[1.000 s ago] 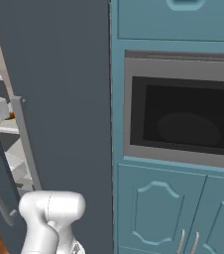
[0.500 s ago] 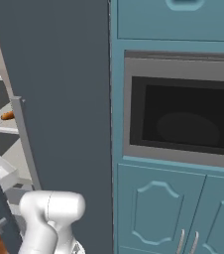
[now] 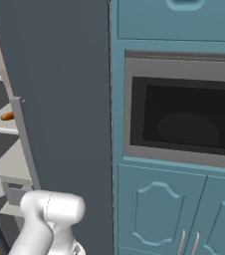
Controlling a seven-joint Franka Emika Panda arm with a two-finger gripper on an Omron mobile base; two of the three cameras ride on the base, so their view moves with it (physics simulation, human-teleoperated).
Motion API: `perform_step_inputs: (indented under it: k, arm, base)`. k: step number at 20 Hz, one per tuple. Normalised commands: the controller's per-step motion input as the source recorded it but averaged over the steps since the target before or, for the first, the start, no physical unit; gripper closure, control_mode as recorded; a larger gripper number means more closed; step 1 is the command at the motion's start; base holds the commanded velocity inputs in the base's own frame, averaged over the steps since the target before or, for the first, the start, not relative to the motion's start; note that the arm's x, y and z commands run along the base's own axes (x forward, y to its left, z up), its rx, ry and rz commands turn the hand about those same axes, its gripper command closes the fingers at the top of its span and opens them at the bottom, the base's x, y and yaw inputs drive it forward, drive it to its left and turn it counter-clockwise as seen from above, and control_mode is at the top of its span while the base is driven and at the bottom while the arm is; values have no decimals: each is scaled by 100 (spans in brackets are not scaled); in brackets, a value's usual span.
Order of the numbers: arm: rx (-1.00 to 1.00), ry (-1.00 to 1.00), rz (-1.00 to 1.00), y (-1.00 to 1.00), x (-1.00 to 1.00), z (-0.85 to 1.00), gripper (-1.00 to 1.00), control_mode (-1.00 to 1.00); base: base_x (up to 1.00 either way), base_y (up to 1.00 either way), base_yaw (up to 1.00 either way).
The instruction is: Open the freezer door, pick up the ice cube tray from the freezer, and place it on the dining counter.
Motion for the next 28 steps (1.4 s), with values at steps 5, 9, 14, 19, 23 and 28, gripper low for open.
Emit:
perform_step_inputs:
  k: [5,9,14,19,23,28]
  arm:
    - [0,0,2,14,-2,0,-100,-100]
    - [0,0,0,0,-4,0,-100,-100]
    - [0,-1,0,0,-29,0,-100,-100]
    - [0,0,0,-1,-34,11,-100,-100]
    - [0,0,4,-59,-44,34,-100,-100]
    - [1,0,18,-100,-28,54,-100,-100]
  base:
    - [0,0,0]
    - [0,0,0]
    - [0,0,0]
    - [0,0,0]
    - [0,0,0]
    - [0,0,0]
